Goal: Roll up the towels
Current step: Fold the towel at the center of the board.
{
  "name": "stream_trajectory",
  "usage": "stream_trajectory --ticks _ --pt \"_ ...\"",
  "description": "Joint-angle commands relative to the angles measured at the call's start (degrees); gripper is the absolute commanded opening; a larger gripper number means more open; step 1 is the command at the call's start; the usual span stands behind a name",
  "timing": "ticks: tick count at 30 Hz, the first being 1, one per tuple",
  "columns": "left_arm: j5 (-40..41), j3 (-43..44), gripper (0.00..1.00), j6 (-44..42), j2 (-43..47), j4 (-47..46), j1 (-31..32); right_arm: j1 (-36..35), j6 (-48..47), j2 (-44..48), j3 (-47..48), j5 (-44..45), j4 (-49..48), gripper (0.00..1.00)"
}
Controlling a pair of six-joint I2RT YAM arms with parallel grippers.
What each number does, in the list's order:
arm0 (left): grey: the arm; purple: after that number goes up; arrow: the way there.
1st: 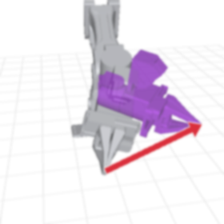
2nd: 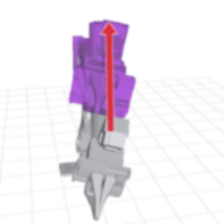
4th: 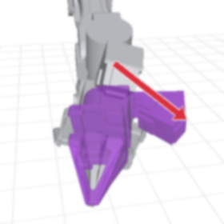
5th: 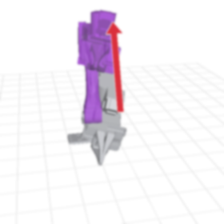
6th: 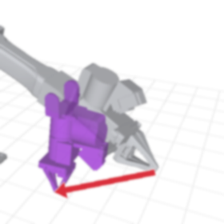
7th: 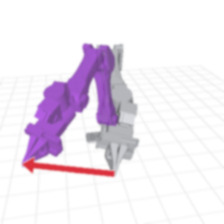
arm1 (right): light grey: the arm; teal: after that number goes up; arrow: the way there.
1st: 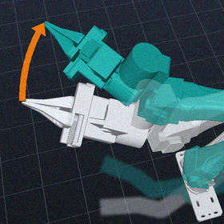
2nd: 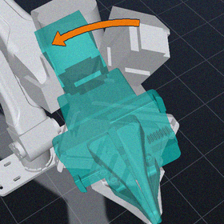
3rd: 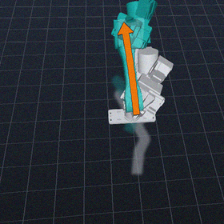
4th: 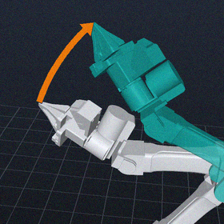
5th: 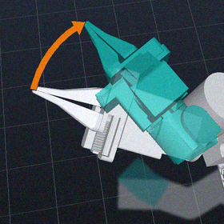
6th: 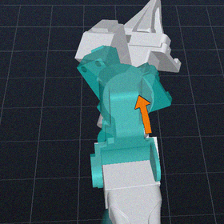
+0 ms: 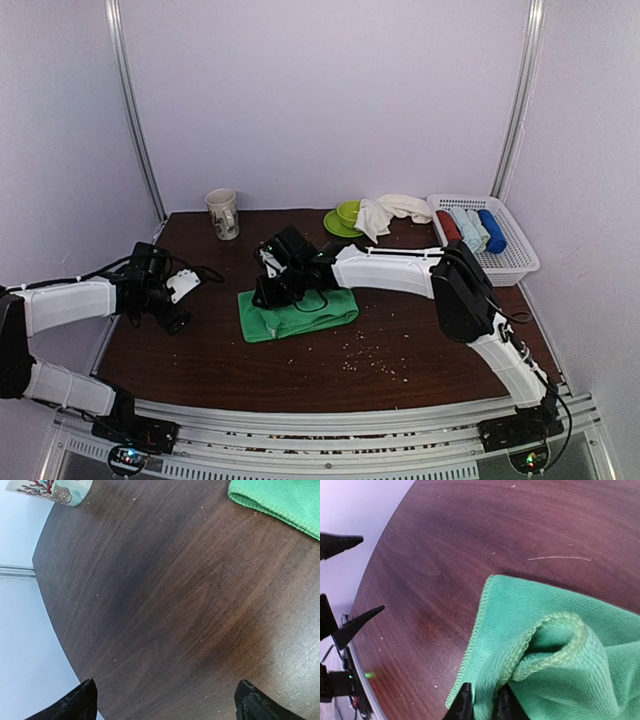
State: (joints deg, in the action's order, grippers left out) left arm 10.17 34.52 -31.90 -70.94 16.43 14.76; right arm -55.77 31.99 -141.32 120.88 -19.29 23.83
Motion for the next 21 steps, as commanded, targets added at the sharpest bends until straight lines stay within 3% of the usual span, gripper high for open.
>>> stream_trajectory --ticks 1,4,12,21 --pt "-1.50 2.49 0.98 1.34 -1.16 -1.33 -0.35 -1.45 1.93 -1.28 1.98 -8.05 -6.84 0.45" --pt "-1.82 3.16 0.98 1.71 -1.64 -1.33 -0.36 -1.92 3.53 -0.67 1.71 -13.33 -12.43 0.62" --pt "-3.22 6.67 0.98 3.28 -3.19 -1.77 -0.35 -1.45 -0.74 4.63 -2.08 -13.16 -15.27 0.66" --pt "-21.00 25.12 0.98 10.76 -12.40 3.29 -0.21 -1.12 -20.22 25.50 -28.46 3.11 -14.43 0.75"
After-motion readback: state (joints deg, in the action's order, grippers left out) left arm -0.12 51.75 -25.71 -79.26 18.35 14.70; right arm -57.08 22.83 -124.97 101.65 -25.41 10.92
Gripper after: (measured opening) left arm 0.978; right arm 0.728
